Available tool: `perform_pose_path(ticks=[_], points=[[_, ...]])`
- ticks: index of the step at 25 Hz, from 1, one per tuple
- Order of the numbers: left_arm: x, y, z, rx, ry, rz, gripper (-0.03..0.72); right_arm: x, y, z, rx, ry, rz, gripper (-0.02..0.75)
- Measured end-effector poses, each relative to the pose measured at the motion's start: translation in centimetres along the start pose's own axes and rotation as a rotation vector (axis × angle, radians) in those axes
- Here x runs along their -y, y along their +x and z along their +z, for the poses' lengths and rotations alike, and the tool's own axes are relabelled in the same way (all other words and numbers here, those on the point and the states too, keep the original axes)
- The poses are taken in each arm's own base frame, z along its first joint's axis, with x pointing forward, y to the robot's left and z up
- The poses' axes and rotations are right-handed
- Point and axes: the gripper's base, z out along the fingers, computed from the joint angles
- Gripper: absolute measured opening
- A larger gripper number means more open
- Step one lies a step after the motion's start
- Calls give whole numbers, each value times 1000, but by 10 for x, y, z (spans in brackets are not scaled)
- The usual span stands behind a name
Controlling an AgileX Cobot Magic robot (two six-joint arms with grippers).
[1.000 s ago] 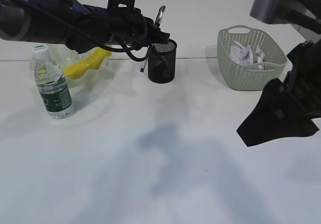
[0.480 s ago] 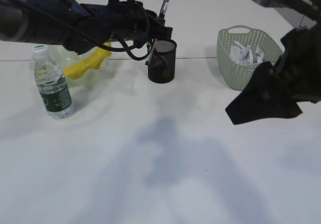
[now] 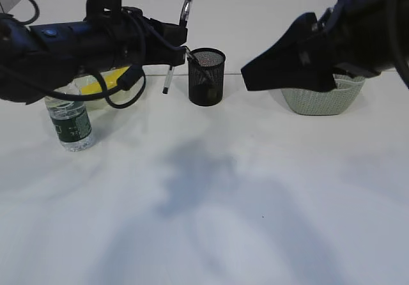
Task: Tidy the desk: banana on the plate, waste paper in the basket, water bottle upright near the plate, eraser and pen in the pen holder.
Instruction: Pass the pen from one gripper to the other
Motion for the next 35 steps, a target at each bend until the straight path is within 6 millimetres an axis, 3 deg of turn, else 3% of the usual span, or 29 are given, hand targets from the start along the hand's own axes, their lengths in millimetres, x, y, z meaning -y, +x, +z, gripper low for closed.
perform_pose_path(ticks=[11, 16, 25, 35], points=[[21, 5, -65, 143, 104, -10, 41, -5, -26, -2, 301, -47, -129, 356], [27, 2, -84, 209, 135, -13, 41, 1, -33, 14, 363, -82, -114, 356], [28, 4, -90, 222, 142, -4, 41, 8, -39, 54, 453, -97, -68, 356], [30, 5, -90, 218, 158, 23, 41, 24, -31, 91, 421, -52, -52, 356]])
